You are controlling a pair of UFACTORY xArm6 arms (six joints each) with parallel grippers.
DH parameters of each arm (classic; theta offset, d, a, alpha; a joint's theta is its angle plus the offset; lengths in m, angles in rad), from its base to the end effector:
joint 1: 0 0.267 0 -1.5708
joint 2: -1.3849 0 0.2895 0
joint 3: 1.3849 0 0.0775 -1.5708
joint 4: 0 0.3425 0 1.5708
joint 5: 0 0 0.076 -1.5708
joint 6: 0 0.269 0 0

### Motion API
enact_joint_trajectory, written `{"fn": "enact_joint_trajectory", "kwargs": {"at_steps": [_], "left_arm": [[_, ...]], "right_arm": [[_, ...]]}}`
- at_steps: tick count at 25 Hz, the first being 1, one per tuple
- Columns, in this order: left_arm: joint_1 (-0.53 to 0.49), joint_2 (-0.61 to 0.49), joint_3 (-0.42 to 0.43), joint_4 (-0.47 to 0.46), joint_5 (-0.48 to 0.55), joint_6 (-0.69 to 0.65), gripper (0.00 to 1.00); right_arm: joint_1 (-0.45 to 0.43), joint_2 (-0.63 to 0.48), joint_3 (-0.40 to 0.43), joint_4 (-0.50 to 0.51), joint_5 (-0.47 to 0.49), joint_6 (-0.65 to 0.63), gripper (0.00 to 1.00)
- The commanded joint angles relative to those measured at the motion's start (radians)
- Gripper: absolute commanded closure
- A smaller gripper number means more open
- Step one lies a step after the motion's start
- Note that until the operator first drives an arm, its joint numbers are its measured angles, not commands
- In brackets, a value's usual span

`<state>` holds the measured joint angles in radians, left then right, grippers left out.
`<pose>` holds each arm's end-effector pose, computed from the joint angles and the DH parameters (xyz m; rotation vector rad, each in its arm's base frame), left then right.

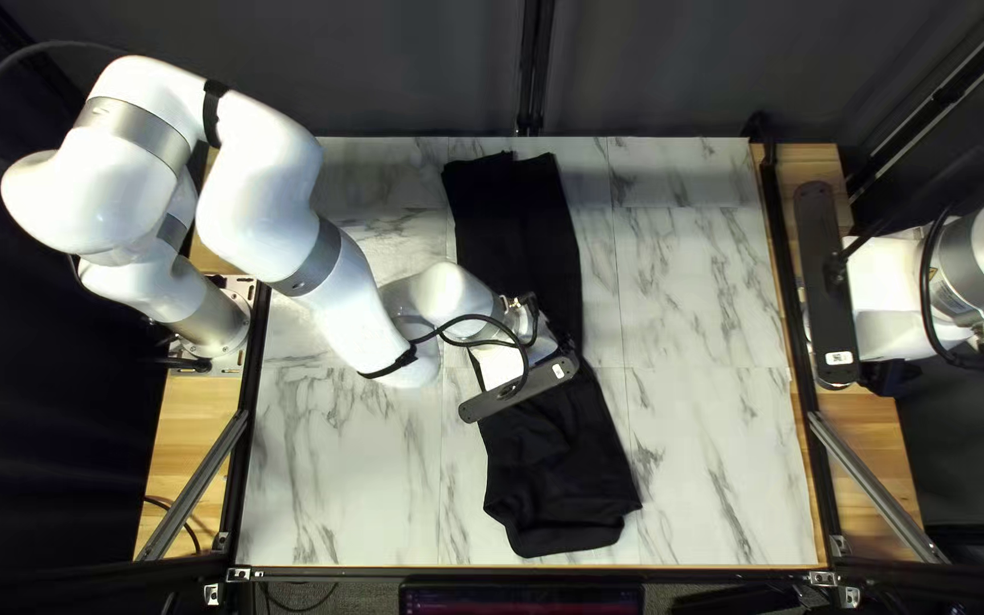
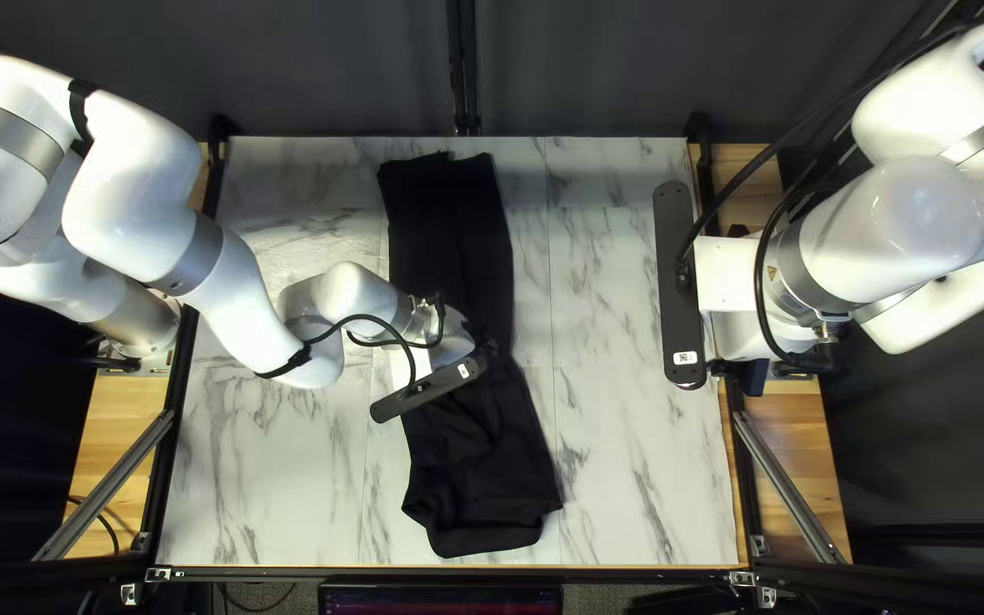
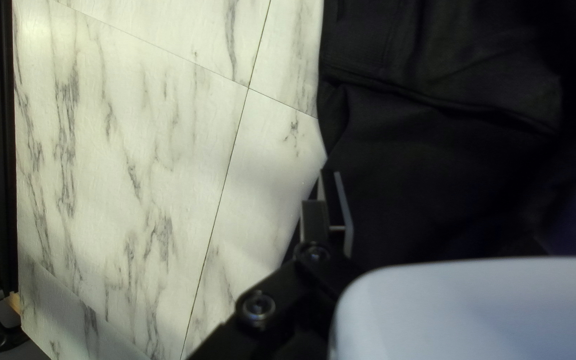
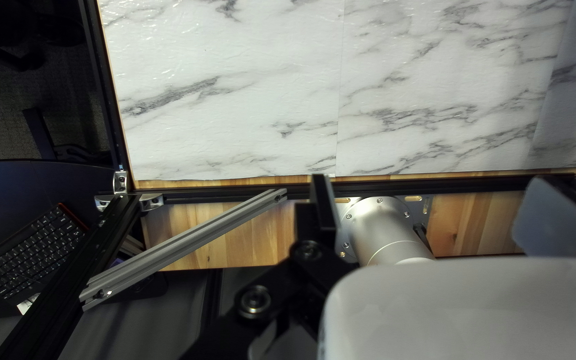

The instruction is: Fold t-shirt

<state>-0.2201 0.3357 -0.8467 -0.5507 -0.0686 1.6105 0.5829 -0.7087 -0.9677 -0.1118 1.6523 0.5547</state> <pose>0.5749 -0.0781 0.0669 -2.2438 1.6540 -0.7245 0.2424 0.1232 0.3656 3.0582 0.0271 0.1228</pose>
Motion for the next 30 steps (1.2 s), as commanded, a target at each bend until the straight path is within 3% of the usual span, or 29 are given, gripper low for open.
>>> {"fn": "enact_joint_trajectory", "kwargs": {"at_steps": [1,10,11,17,24,30], "left_arm": [[0.16,0.016,-0.015,0.982,0.073,-0.863,0.0],[0.16,0.016,-0.015,0.982,0.073,-0.863,0.0],[0.069,-0.167,-0.001,1.174,0.486,-1.158,0.0],[0.025,-0.227,-0.021,1.176,0.596,-1.165,0.0],[0.016,-0.392,-0.02,1.116,0.802,-1.064,0.0],[0.085,-0.473,-0.145,0.998,1.022,-0.9,0.0]], "right_arm": [[0.0,0.0,0.0,0.0,0.0,0.0,0.0],[0.0,0.0,0.0,0.0,0.0,0.0,0.0],[0.0,0.0,0.0,0.0,0.0,0.0,0.0],[0.0,0.0,0.0,0.0,0.0,0.0,0.0],[0.0,0.0,0.0,0.0,0.0,0.0,0.0],[0.0,0.0,0.0,0.0,0.0,0.0,0.0]]}}
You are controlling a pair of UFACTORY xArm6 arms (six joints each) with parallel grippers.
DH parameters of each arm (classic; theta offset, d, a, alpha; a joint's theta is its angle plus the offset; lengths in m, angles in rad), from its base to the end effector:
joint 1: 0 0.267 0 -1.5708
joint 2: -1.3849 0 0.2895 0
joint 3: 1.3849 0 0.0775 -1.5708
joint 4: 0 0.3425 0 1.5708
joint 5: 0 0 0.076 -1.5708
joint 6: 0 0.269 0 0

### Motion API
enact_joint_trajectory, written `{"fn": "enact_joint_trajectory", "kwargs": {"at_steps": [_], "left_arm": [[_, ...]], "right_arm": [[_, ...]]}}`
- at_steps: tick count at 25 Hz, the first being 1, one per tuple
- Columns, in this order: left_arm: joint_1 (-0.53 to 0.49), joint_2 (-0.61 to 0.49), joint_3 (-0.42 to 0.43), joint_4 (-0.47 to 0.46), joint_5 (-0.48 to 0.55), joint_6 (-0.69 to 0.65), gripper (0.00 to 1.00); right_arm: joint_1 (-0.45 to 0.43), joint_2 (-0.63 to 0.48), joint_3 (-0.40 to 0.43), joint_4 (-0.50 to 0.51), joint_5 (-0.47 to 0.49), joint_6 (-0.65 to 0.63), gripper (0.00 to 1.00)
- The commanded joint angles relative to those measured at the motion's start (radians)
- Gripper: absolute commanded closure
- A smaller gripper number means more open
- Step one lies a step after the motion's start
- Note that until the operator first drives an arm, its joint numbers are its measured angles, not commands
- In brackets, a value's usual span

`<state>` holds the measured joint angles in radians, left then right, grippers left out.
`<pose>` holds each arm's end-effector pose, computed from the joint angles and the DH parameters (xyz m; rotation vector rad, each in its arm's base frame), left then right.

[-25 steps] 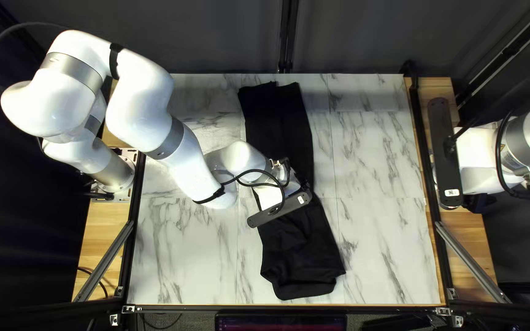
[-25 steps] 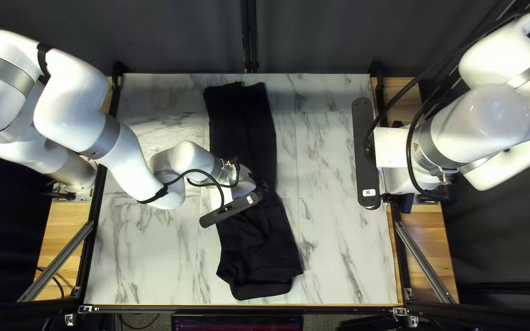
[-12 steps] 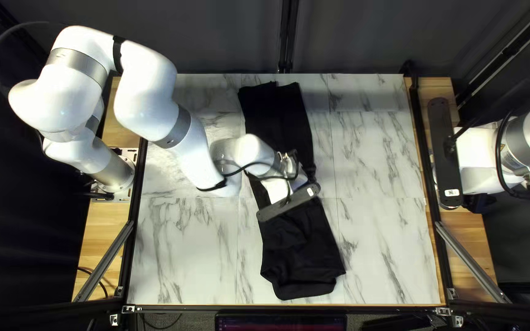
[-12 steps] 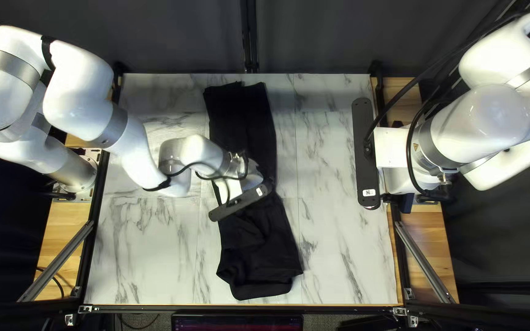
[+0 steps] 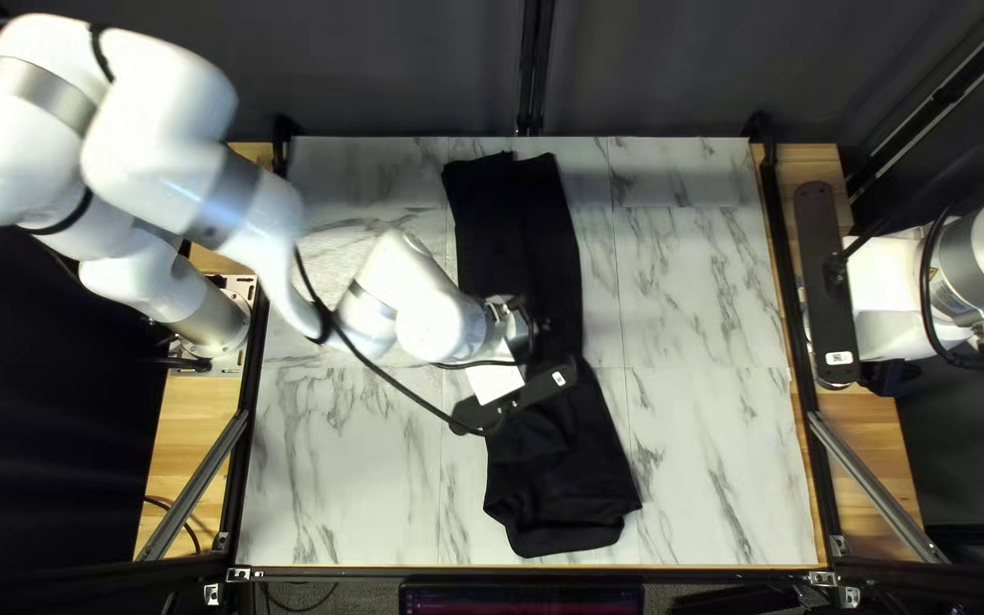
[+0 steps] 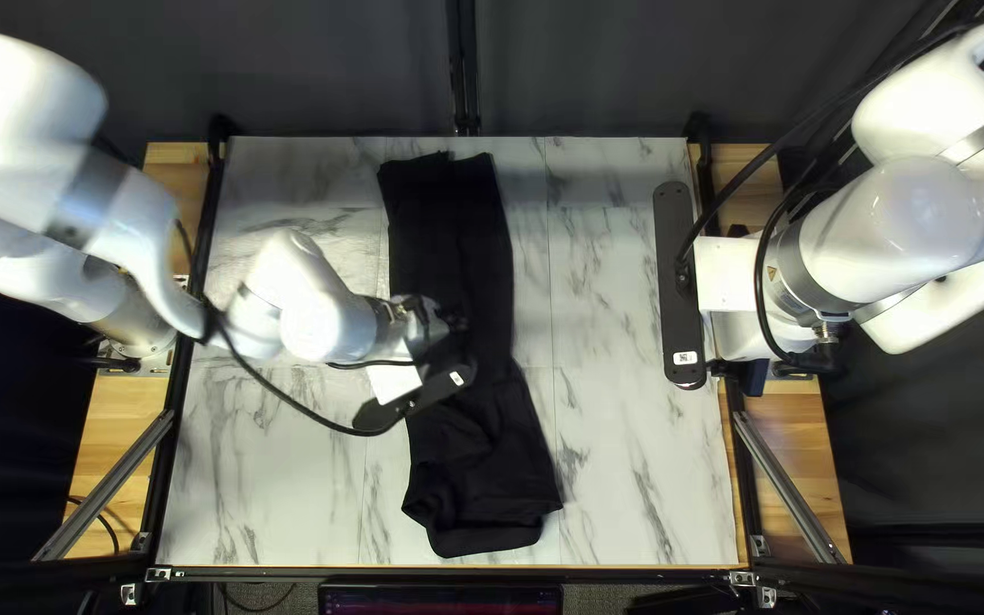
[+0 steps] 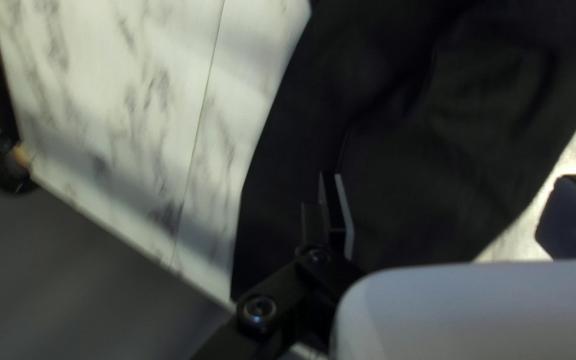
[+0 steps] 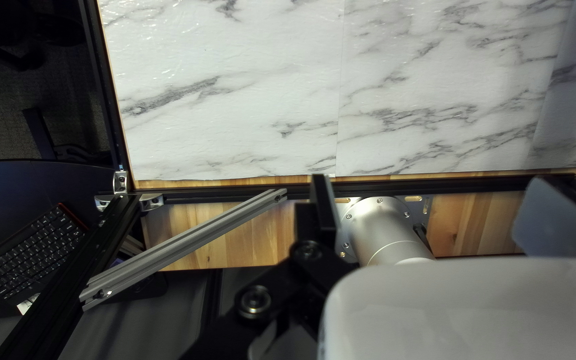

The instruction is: Fold t-shirt

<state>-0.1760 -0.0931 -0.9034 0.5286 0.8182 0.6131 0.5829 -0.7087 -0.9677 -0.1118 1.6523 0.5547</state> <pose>0.4949 -0.0140 0.1996 -2.2843 1.4332 -0.1086 0.2424 0.1232 0.3656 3.0582 0.0271 0.1228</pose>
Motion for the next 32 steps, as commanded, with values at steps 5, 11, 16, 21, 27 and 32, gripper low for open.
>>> {"fn": "enact_joint_trajectory", "kwargs": {"at_steps": [5,11,16,21,27,32], "left_arm": [[0.177,-0.177,-0.242,-0.249,0.417,0.262,0.0],[0.265,-0.334,-0.348,-0.318,0.676,0.27,0.0],[0.311,-0.492,-0.35,-0.338,0.799,0.252,0.0],[0.321,-0.64,-0.294,-0.338,0.847,0.226,0.0],[0.321,-0.64,-0.294,-0.338,0.847,0.226,0.0],[0.321,-0.64,-0.294,-0.338,0.847,0.226,0.0]], "right_arm": [[0.0,0.0,0.0,0.0,0.0,0.0,0.0],[0.0,0.0,0.0,0.0,0.0,0.0,0.0],[0.0,0.0,0.0,0.0,0.0,0.0,0.0],[0.0,0.0,0.0,0.0,0.0,0.0,0.0],[0.0,0.0,0.0,0.0,0.0,0.0,0.0],[0.0,0.0,0.0,0.0,0.0,0.0,0.0]]}}
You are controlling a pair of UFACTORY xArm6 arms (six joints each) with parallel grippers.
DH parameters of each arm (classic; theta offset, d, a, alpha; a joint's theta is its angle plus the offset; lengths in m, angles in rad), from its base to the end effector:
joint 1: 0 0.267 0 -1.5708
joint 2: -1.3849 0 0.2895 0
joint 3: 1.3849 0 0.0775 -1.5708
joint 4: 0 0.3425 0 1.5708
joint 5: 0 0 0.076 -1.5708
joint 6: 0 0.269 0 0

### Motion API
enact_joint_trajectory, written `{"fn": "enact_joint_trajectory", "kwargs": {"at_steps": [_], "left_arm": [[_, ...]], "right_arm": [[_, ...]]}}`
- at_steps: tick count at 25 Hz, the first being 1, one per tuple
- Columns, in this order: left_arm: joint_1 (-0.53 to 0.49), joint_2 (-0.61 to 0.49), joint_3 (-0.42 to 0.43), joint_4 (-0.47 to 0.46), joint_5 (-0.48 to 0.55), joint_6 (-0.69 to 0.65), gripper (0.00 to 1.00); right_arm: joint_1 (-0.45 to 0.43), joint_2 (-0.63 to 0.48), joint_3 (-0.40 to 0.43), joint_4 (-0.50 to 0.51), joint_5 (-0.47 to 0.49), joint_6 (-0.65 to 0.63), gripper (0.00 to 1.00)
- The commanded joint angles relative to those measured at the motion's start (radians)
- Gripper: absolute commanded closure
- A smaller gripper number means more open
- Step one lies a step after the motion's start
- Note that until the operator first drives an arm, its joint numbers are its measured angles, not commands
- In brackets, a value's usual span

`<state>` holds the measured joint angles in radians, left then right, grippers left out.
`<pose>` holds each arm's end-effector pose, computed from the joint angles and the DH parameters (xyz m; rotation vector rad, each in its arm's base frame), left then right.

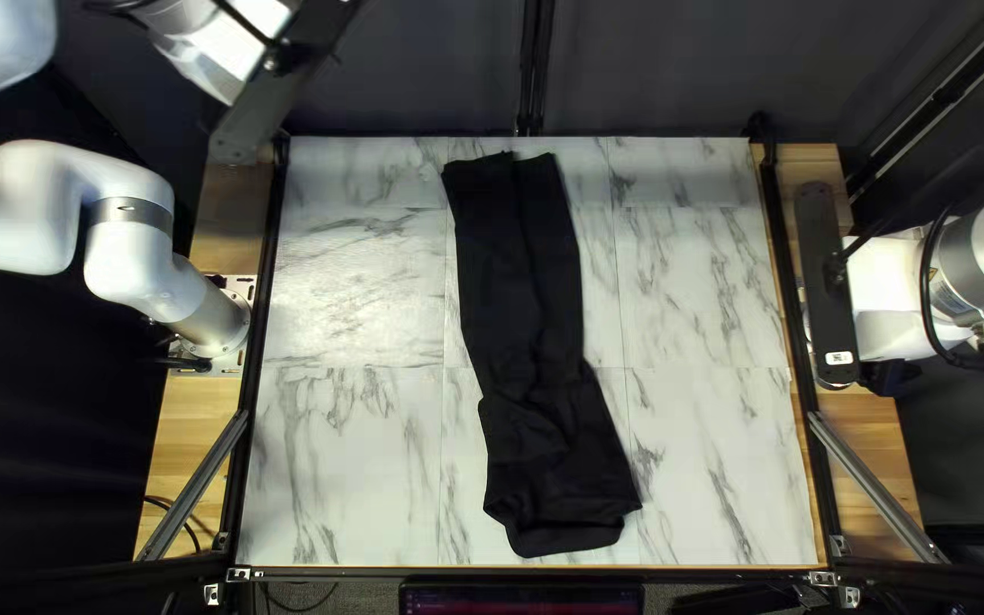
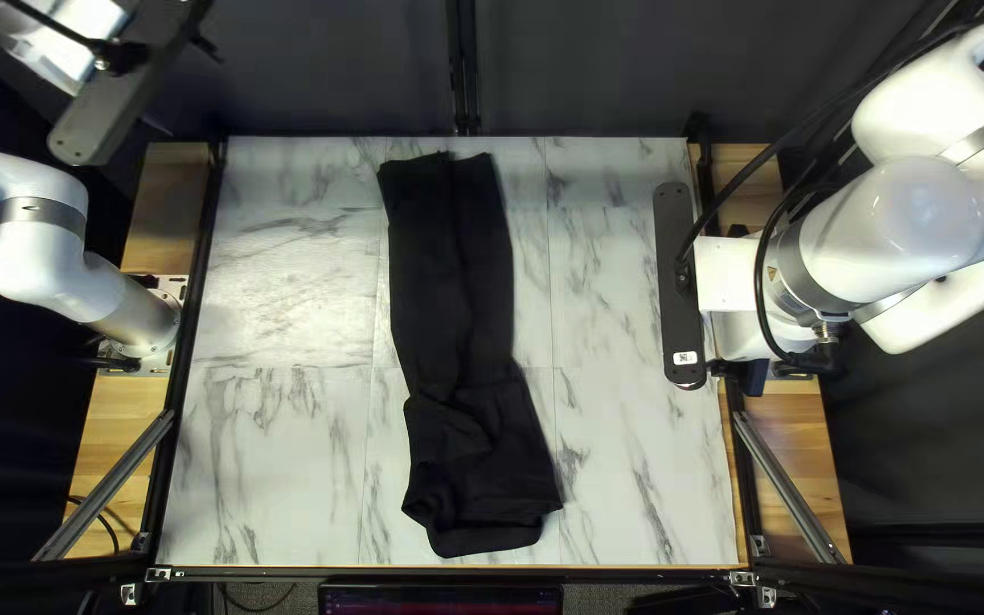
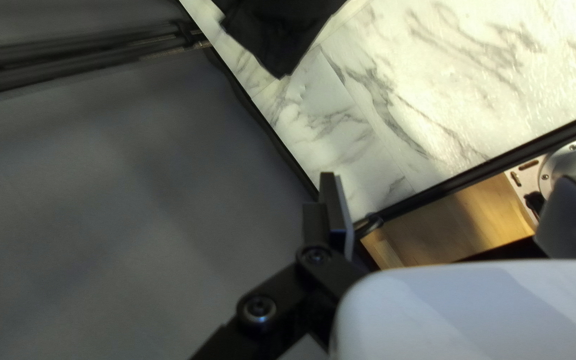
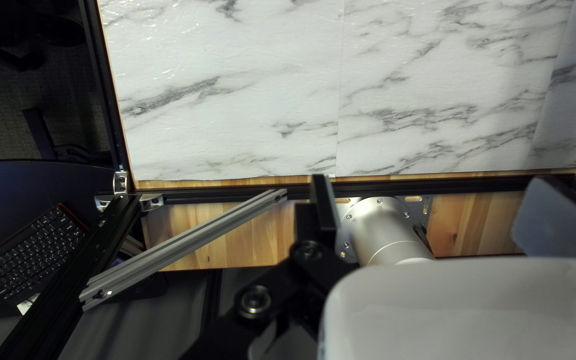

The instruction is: Fold t-shirt

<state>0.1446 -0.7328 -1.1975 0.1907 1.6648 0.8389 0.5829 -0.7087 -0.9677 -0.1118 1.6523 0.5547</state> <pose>0.2745 0.0926 0.4723 -2.6956 0.9097 -0.2085 0.2424 0.1232 0.3656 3.0582 0.0271 0.1228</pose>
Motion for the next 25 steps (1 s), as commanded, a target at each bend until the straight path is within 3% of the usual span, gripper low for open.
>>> {"fn": "enact_joint_trajectory", "kwargs": {"at_steps": [1,15,20,22,25], "left_arm": [[0.0,0.0,0.0,0.0,0.0,0.0,0.0],[0.0,0.0,0.0,0.0,0.0,0.0,0.0],[0.0,0.0,0.0,0.0,0.0,0.0,0.0],[0.0,0.0,0.0,0.0,0.0,0.0,0.0],[0.0,0.0,0.0,0.0,0.0,0.0,0.0]], "right_arm": [[0.0,0.0,0.0,0.0,0.0,0.0,0.0],[0.0,0.0,0.0,0.0,0.0,0.0,0.0],[-0.158,0.118,0.032,0.04,-0.157,-0.168,0.0],[-0.184,0.16,0.041,0.053,-0.215,-0.203,0.0],[-0.224,0.234,0.102,0.078,-0.376,-0.27,0.0]]}}
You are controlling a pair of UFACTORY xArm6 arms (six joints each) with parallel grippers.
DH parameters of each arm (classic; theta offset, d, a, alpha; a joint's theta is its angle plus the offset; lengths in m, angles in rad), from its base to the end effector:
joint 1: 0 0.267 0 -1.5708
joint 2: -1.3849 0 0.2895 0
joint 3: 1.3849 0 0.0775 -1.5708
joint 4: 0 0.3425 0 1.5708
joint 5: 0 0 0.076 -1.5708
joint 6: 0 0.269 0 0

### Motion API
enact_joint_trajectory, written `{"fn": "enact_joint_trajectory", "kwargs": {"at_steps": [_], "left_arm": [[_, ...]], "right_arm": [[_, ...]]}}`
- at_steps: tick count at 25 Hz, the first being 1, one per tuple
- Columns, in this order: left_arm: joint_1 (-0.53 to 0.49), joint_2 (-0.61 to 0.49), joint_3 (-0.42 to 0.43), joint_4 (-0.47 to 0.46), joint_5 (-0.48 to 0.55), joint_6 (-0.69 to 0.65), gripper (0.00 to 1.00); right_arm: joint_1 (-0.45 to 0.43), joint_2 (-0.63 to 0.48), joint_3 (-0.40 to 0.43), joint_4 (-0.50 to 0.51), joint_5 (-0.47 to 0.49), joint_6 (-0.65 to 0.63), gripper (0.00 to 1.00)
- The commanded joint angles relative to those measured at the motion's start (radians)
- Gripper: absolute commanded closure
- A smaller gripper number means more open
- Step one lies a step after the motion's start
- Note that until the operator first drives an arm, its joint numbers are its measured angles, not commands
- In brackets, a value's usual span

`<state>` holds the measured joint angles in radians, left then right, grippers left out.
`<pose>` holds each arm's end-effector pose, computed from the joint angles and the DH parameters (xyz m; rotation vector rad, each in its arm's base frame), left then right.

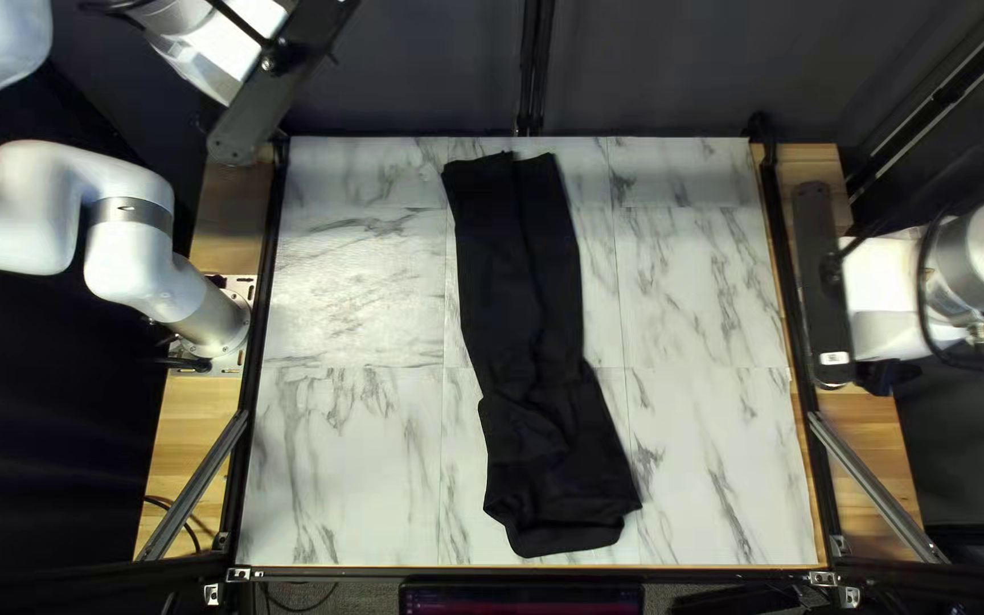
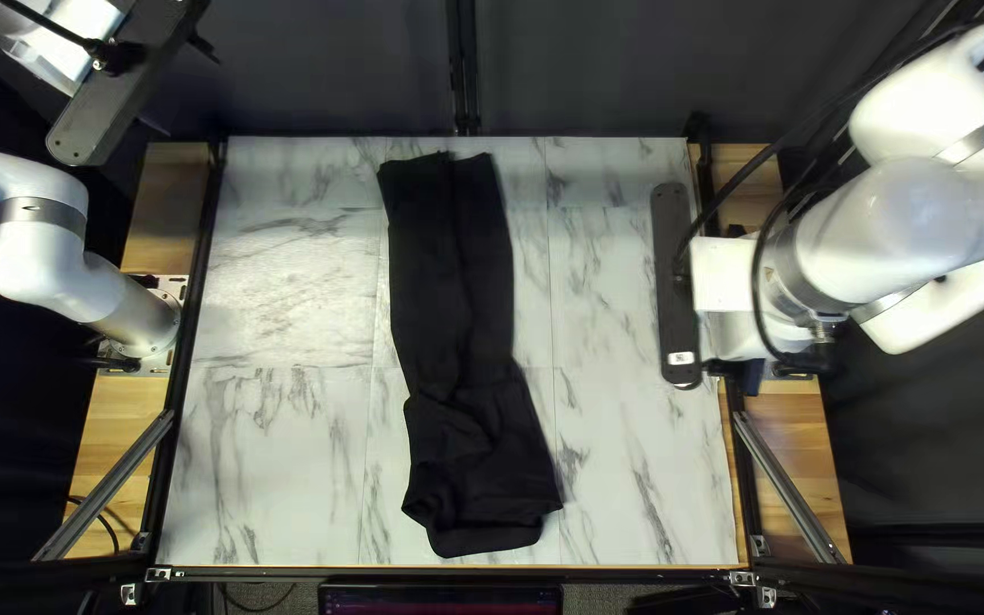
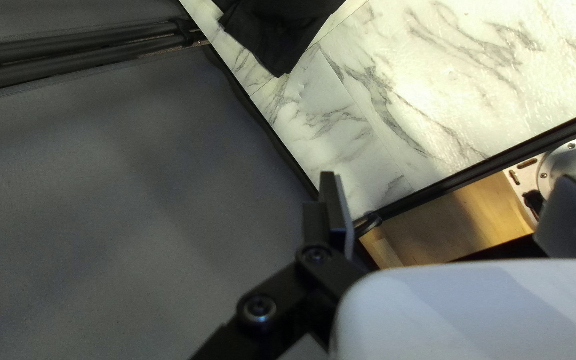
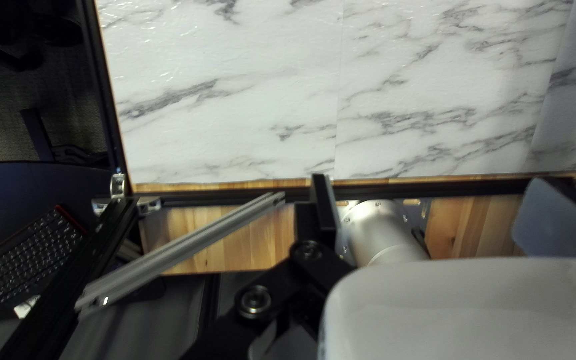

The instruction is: Fold t-shirt

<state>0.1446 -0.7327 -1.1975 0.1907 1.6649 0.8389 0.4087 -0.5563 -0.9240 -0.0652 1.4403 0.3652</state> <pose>0.2745 0.0926 0.4723 -2.6957 0.9097 -0.2083 0.3095 0.1158 0.3179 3.0942 0.0784 0.0952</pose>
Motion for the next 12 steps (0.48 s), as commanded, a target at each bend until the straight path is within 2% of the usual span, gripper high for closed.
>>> {"fn": "enact_joint_trajectory", "kwargs": {"at_steps": [1,2,5,8,12], "left_arm": [[0.0,0.0,0.0,0.0,0.0,0.0,0.0],[0.0,0.0,0.0,0.0,0.0,0.0,0.0],[0.0,0.0,0.0,0.0,0.0,0.0,0.0],[0.0,0.0,0.0,0.0,0.0,0.0,0.0],[0.0,0.0,0.0,0.0,0.0,0.0,0.0]], "right_arm": [[-0.061,0.105,0.083,0.04,-0.225,-0.106,0.0],[-0.068,0.119,0.099,0.046,-0.264,-0.123,0.0],[-0.105,0.248,0.164,0.071,-0.496,-0.262,0.0],[-0.14,0.353,0.176,0.112,-0.638,-0.405,0.0],[-0.168,0.468,0.143,0.174,-0.738,-0.55,0.0]]}}
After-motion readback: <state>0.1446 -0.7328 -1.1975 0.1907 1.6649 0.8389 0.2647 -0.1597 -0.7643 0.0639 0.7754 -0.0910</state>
